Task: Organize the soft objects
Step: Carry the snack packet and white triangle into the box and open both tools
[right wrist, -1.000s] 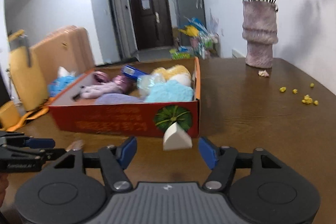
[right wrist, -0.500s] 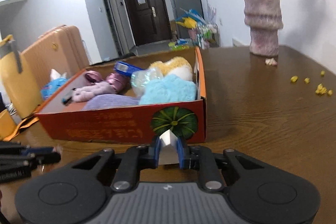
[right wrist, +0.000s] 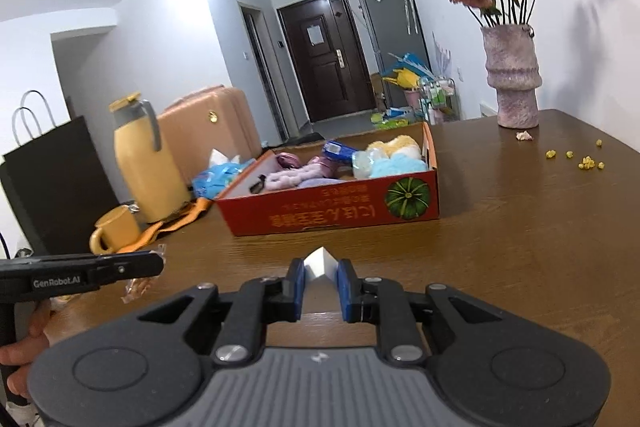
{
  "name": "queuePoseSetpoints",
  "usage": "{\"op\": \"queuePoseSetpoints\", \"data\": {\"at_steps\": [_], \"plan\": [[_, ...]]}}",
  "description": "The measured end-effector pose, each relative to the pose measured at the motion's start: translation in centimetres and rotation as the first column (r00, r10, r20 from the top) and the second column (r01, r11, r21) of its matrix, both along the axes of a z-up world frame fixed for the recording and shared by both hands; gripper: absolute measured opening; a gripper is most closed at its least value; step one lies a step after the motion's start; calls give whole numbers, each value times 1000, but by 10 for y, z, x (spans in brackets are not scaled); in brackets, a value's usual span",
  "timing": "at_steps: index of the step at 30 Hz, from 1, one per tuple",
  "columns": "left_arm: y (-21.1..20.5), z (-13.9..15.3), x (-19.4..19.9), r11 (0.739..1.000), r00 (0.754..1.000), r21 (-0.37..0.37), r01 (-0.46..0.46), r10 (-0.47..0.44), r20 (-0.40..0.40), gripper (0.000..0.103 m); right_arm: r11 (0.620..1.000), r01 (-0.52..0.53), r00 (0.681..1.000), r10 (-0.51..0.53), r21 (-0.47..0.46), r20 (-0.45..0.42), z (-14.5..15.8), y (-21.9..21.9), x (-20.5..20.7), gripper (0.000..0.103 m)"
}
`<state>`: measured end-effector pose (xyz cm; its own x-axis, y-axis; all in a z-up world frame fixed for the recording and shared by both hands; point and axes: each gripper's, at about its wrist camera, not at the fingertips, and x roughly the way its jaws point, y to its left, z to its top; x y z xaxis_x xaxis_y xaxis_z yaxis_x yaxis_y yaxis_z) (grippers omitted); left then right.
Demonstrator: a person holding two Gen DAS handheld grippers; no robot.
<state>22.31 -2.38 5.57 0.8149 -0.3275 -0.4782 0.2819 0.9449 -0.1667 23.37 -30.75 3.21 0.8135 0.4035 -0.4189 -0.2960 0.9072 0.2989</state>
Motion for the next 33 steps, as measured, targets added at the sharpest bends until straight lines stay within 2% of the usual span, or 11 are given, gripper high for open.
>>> {"op": "queuePoseSetpoints", "data": {"at_steps": [7,12,15,18,21,27,31,32,33], "plan": [[5,13,-17,1000,999,-23,1,0,37,13,1000,-26,999,25,10,44,14,7,-23,17],[5,20,16,999,999,-32,9,-7,48,13,999,-47,997,46,2,69,25,14,3,17],[5,31,66,998,999,-56,10,-7,37,13,998,-55,995,54,8,87,36,22,40,17],[3,38,134,998,999,-65,8,-10,-34,13,998,-67,992,67,-3,103,45,33,96,18],[-4,39,202,998,996,-58,3,-8,-86,13,998,-64,996,65,-14,64,43,47,161,18],[-11,10,324,998,977,-52,-46,34,-212,13,999,-42,998,43,20,-49,20,67,284,18],[-13,-14,379,998,966,-35,-49,39,-257,14,999,-35,994,33,-15,-104,-6,79,332,19],[-12,-19,388,998,964,-43,-48,35,-264,21,998,-40,993,35,-38,-115,-11,84,339,22],[-12,-24,395,997,961,-52,-51,35,-273,33,997,-42,992,35,-61,-118,-15,88,344,23]]}}
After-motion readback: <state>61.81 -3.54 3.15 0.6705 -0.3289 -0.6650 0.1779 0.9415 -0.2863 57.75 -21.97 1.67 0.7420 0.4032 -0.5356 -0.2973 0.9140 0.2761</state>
